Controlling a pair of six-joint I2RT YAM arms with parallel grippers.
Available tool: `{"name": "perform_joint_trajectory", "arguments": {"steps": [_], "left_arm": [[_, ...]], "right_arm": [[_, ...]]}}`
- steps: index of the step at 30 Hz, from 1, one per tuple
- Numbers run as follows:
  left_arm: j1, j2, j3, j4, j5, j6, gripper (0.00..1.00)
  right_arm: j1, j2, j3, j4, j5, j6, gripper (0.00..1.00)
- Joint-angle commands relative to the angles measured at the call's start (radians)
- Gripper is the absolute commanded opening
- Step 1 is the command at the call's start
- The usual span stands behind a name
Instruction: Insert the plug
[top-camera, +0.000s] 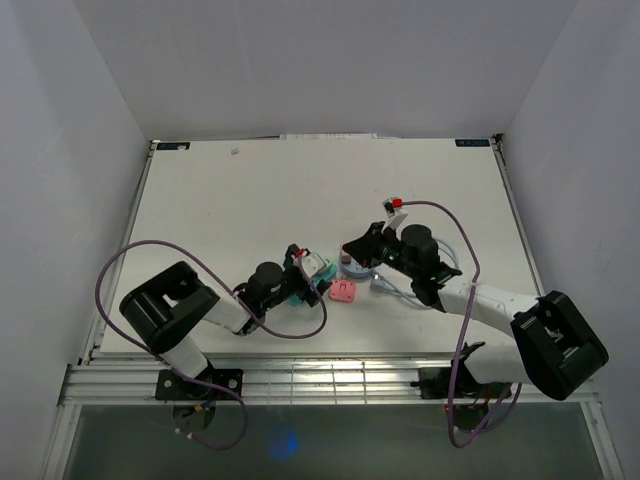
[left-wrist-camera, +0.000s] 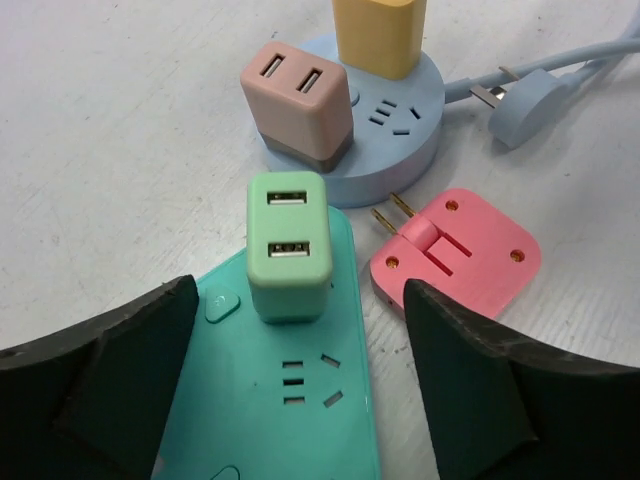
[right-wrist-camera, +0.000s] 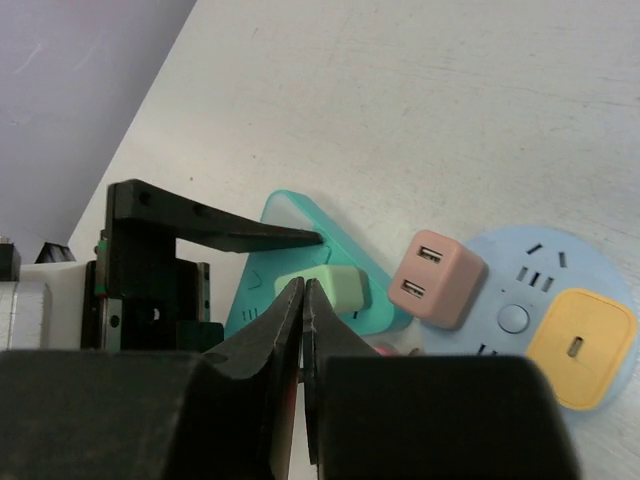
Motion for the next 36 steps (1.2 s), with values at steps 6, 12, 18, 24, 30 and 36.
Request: {"name": "perform_joint_trajectory", "arguments": {"steps": [6,12,18,24,30,36], "left_arm": [[-0.003,-0.159,-0.036,0.016,0.019,-0.035,0.98],[-0.003,-0.283,-0.007,-0.114,-0.042,-0.104,0.98],[-0.002,-0.418,-0.010,-0.176,-0.249,-0.259,0.98],[-0.003,-0.405,0.082,-0.346,-0.429,-0.378,0.98],[0.000,-0.414,0.113,-0.422,-0.530,-0.435,0.98],[0.043,-0.449,0.104,-0.477,-0.576,-0.503,0.98]], "right_arm": [[-0.018,-0.102,-0.029,-0.099,0.056,-0.072,0.08],[0.001,-0.105,-0.045,-0.269,0.113,-0.081,0.56],[0.102,-0.133,-0.068,-0.412,0.284,-0.054,0.92],[0.200,-0.097,-0.028,-0.499,0.410,-0.015,0.98],[0.335,0.011,0.101,-0.672,0.597,0.048,0.97],[0.401,0.133,0.233,-0.800,0.711,0.181,0.96]]}}
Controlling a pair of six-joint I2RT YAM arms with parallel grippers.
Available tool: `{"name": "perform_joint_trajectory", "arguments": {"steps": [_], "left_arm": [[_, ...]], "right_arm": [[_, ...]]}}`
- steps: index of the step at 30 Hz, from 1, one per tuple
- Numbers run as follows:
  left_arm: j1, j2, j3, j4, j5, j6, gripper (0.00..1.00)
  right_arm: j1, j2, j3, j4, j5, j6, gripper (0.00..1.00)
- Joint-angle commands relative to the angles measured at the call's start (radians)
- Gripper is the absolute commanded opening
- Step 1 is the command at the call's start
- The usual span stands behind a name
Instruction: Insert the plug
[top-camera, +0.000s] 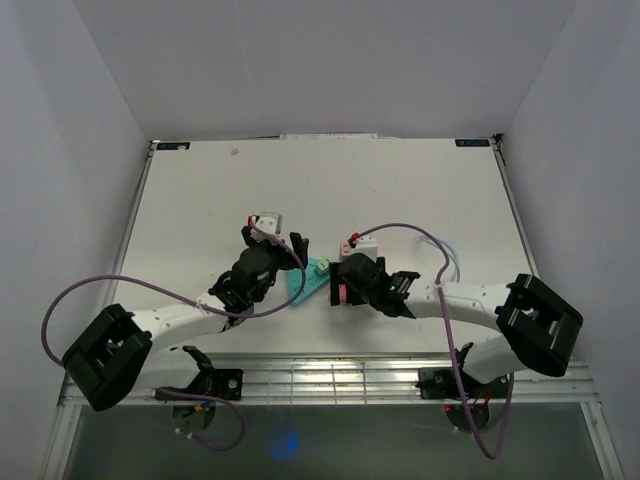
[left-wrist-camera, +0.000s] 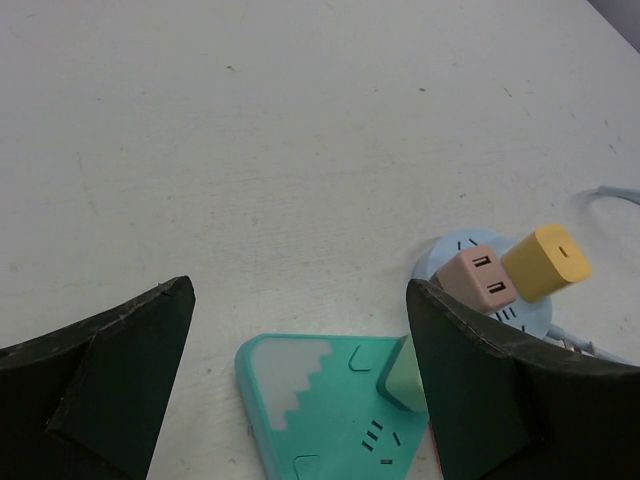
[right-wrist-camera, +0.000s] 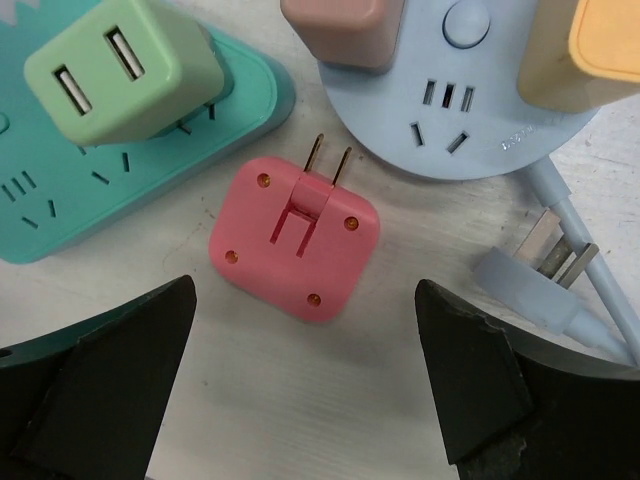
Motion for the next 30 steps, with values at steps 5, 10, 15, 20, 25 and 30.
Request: {"name": "perform_joint_trajectory", "arguments": {"steps": [5,10,15,20,25,30], "left_arm": [[0.066,-0.083,-0.004,-0.076,-0.060,-0.111,0.98],[0.103,-0.108,-0.017,-0.097,-0.031,-0.145,0.98],[0.112,-0.090,-0.013,-0.104,-0.022,-0.150,0.98],[0.113,-0.085,-0.010,-0.108,-0.005,-0.154,0.98],[0.113,-0.108,-0.014,-0.110,0.015,-0.158,0.98],[0.113,-0.099,-0.007,-0.108,0.073,-0.161,0.98]], "right_arm": [[0.059,0.168,0.188,-0.241,0.215,0.203,0.98],[0.061,0.265,0.261,-0.275,0.253,0.231,0.98],[0.061,0.337,0.326,-0.351,0.274,0.277,0.98],[0.061,0.342,0.314,-0.329,0.264,0.283,0.86],[0.065,0.265,0.246,-0.260,0.224,0.245,0.67],[0.076,0.157,0.160,-0.189,0.189,0.167,0.63]]}}
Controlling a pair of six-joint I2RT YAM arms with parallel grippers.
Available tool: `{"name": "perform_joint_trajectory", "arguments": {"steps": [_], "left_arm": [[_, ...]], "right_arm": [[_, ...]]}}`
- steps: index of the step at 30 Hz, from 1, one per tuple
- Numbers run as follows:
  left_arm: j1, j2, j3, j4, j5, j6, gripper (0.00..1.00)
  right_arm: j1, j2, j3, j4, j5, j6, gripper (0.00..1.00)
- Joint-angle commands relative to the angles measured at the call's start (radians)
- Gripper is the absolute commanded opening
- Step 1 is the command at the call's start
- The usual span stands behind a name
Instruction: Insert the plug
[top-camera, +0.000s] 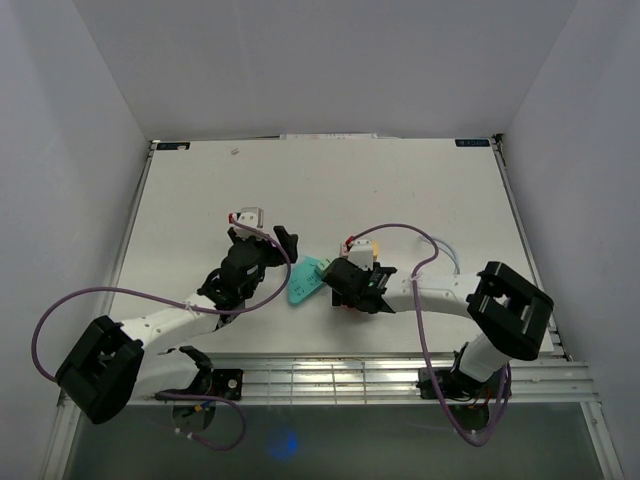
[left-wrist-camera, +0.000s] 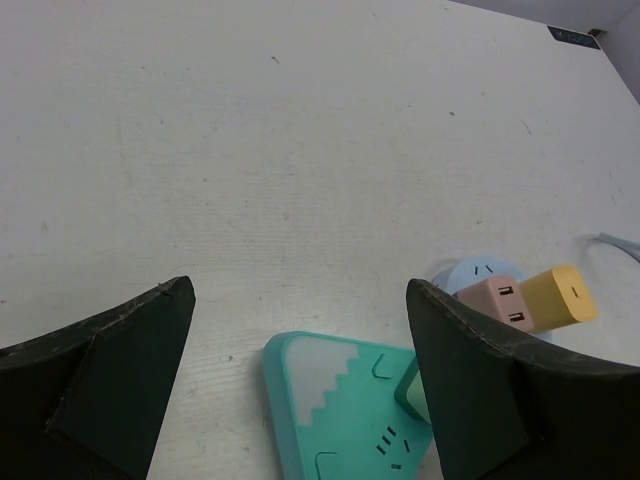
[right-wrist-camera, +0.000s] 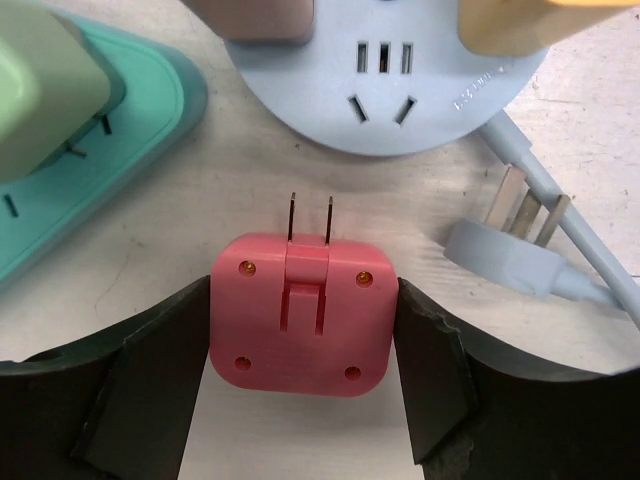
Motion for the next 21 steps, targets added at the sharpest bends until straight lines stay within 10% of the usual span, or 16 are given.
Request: {"name": "perform_joint_trajectory", "arguments": {"steps": [1,21], "left_arm": [[0.005,-0.015,0.012,-0.006,0.067,-0.010,0.98],[0.004,0.071,0.079,0.171,0.787,-0.146,0.98]], "right_arm": [[0.012,-0.118,-0.043,0.060,-0.016,-0.062,0.62],[0.013,-0.629,-0.315,0.393,-0.071,-0.698,0.62]]}}
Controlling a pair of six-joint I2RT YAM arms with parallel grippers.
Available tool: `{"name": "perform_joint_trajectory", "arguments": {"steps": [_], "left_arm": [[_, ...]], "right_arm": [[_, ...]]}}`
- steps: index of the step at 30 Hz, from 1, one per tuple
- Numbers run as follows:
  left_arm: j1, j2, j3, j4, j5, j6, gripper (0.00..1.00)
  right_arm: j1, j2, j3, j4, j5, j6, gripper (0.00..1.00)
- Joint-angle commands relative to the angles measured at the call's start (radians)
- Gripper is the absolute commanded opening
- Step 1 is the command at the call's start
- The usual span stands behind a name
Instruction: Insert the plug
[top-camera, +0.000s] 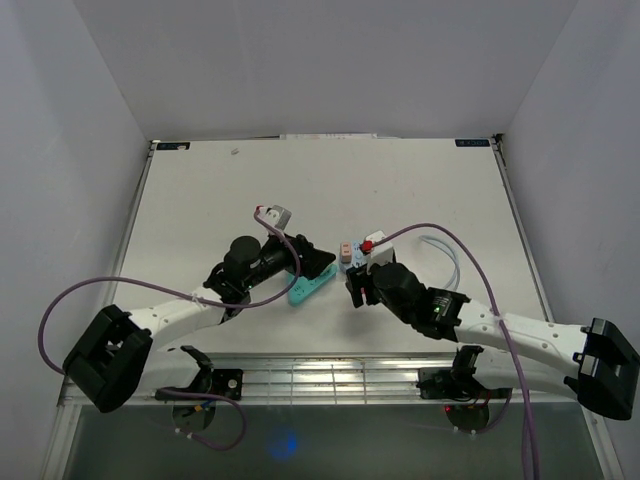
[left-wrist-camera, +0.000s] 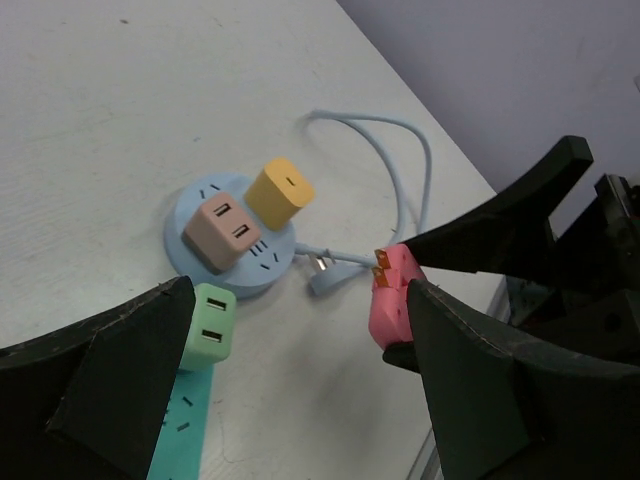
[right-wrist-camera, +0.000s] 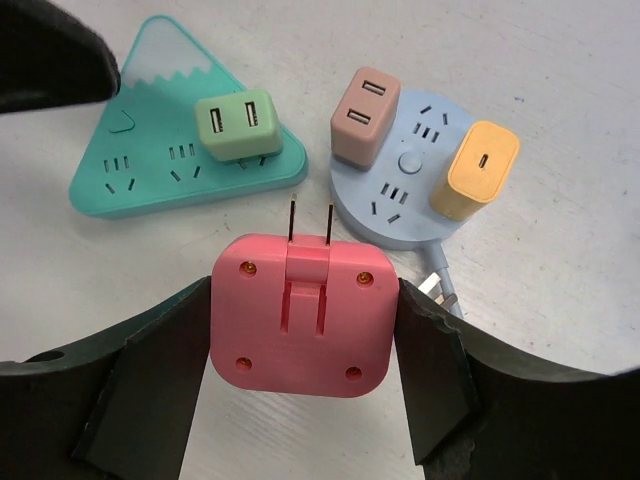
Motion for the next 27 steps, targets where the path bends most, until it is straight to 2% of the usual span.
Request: {"name": "perform_joint_trajectory", "arguments": {"steps": [1,10,22,27], "left_arm": [[0.003,0.018,0.031,0.098,0.212,-0.042,0.98],[-0.003,0.200,0.123,0.109,0.430,-0.091,0.98],[-0.015,0.322,0.178,0.101,0.481,-0.126,0.98],[-0.020,0.352,0.192,0.101,0.510,-0.132,0.87]], "right_arm": [[0.005,-0.062,-0.036,0.119,0.016,-0.138,0.62],[0.006,-0.106,-0.074,0.199,-0.037,-0.242,0.63],[0.019,-0.099,-0.077,0.246,-0.100,-0.279,0.63],[0.034,-0.075,-0.082,0.257,-0.082,-0.284,0.63]]}}
